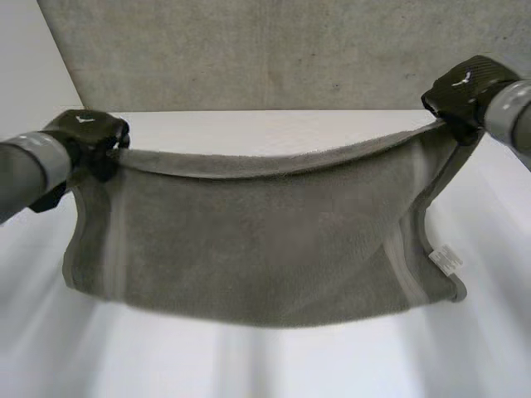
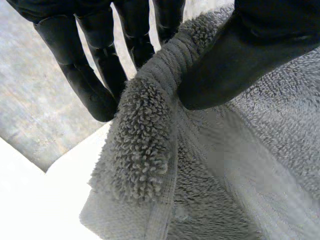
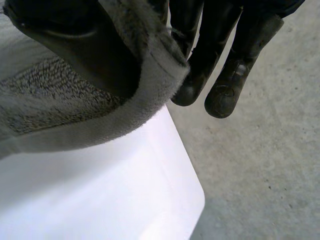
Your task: Fold the towel.
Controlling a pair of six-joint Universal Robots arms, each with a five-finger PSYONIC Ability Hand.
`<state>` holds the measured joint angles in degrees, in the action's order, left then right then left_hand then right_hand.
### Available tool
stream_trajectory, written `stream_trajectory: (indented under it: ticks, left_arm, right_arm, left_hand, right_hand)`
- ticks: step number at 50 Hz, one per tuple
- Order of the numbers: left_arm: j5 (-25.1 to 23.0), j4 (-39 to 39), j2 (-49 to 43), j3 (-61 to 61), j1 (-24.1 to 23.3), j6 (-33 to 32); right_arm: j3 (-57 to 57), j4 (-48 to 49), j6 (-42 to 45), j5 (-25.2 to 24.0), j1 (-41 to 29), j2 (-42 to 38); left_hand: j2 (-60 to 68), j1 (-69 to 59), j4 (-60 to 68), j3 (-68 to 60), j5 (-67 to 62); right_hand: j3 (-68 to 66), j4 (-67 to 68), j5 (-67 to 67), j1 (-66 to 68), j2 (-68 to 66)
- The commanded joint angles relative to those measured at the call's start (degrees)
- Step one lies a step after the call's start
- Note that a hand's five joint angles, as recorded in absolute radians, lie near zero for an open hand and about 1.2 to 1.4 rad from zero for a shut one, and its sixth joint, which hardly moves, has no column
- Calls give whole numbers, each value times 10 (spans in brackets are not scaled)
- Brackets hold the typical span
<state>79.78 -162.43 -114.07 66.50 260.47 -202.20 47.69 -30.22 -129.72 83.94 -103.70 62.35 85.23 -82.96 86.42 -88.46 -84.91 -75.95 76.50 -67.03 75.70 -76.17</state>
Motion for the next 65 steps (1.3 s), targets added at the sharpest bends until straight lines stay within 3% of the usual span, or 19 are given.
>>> stream_trajectory:
  ticks: [1,7,11,17,25,33,35,43,47,57,60,62,65]
  left_arm:
    - [40,4,-87,-167,-23,-53]
    - [83,-97,-88,-318,-44,-43]
    - [106,-168,-69,-364,-63,-24]
    - [105,-209,-37,-333,-74,-14]
    - [100,-228,-24,-153,-91,-12]
    - [86,-331,-33,46,-85,-15]
    - [82,-346,-37,81,-83,-16]
    - [53,-414,-60,251,-73,-17]
    - [51,-416,-42,295,-64,-17]
    - [33,-390,120,396,-21,-17]
    - [3,-356,189,425,4,-16]
    - [-43,-312,243,449,36,-15]
    - [-68,-286,265,461,50,-14]
  right_arm:
    - [-217,42,4,69,-19,-130]
    - [-355,181,-62,93,-19,-156]
    - [-339,269,-109,91,-14,-105]
    - [-270,271,-113,74,-15,-56]
    - [-109,270,-110,20,-18,-45]
    - [54,279,-94,-33,-12,-54]
    - [122,281,-87,-68,-12,-58]
    - [258,292,-53,-84,-9,-85]
    - [301,289,-45,-85,-2,-60]
    - [412,231,-37,-93,73,158]
    - [424,180,-26,-103,103,204]
    - [427,152,-15,-112,118,221]
    - [433,90,13,-137,138,246]
  left_hand:
    - [-52,30,-64,85,149]
    - [-52,30,-64,85,149]
    - [-52,30,-64,85,149]
    - [-52,30,-64,85,149]
    - [-52,30,-64,85,149]
    - [-52,30,-64,85,149]
    - [-52,30,-64,85,149]
    - [-52,30,-64,85,149]
    - [-52,30,-64,85,149]
    - [-52,30,-64,85,149]
    - [-52,30,-64,85,149]
    - [-52,30,-64,85,149]
    - [-52,30,-64,85,149]
  right_hand:
    - [-40,35,-30,43,-38]
    - [-40,35,-30,43,-38]
    - [-40,35,-30,43,-38]
    - [-40,35,-30,43,-38]
    - [-40,35,-30,43,-38]
    - [-40,35,-30,43,-38]
    - [-40,35,-30,43,-38]
    - [-40,35,-30,43,-38]
    - [-40,35,-30,43,-38]
    - [-40,35,-30,43,-38]
    - [-40,35,-30,43,-38]
    - [-40,35,-30,43,-38]
    - [-40,35,-30,43,-38]
